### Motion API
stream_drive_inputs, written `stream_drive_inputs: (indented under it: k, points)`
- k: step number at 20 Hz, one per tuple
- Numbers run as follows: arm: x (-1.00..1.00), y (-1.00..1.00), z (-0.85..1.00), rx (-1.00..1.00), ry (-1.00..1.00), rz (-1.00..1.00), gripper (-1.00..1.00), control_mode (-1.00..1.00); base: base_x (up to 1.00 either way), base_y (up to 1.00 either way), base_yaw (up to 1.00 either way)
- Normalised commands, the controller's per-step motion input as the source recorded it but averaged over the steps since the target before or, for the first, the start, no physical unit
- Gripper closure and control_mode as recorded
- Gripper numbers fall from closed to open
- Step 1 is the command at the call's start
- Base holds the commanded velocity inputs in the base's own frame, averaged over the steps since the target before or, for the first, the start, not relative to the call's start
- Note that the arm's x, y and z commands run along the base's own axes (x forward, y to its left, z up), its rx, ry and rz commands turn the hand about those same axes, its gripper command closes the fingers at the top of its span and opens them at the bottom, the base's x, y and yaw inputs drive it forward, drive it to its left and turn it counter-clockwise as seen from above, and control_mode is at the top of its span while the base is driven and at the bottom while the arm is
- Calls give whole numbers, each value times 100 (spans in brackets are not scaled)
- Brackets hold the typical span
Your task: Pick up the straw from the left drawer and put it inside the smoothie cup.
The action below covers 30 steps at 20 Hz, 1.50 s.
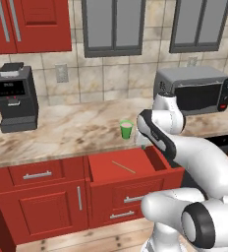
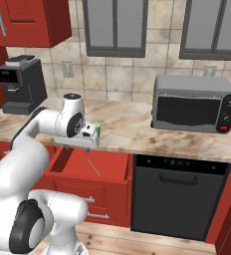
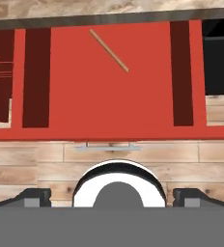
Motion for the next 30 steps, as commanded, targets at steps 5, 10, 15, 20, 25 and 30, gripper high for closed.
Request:
stream_drive_inputs:
  k: [5, 10, 15, 20, 25, 30]
  points:
    - [12, 14, -55, 0, 0, 0, -100, -100, 0, 0, 0]
    - [12, 17, -59, 0, 0, 0, -100, -100, 0, 0, 0]
    - [14, 8, -52, 0, 0, 0, -100, -100, 0, 0, 0]
    - [23, 0, -36, 0, 0, 0, -100, -100, 0, 0, 0]
    - [31, 0, -28, 0, 0, 0, -100, -100, 0, 0, 0]
    - [33, 0, -33, -1, 2, 0, -100, -100, 0, 0, 0]
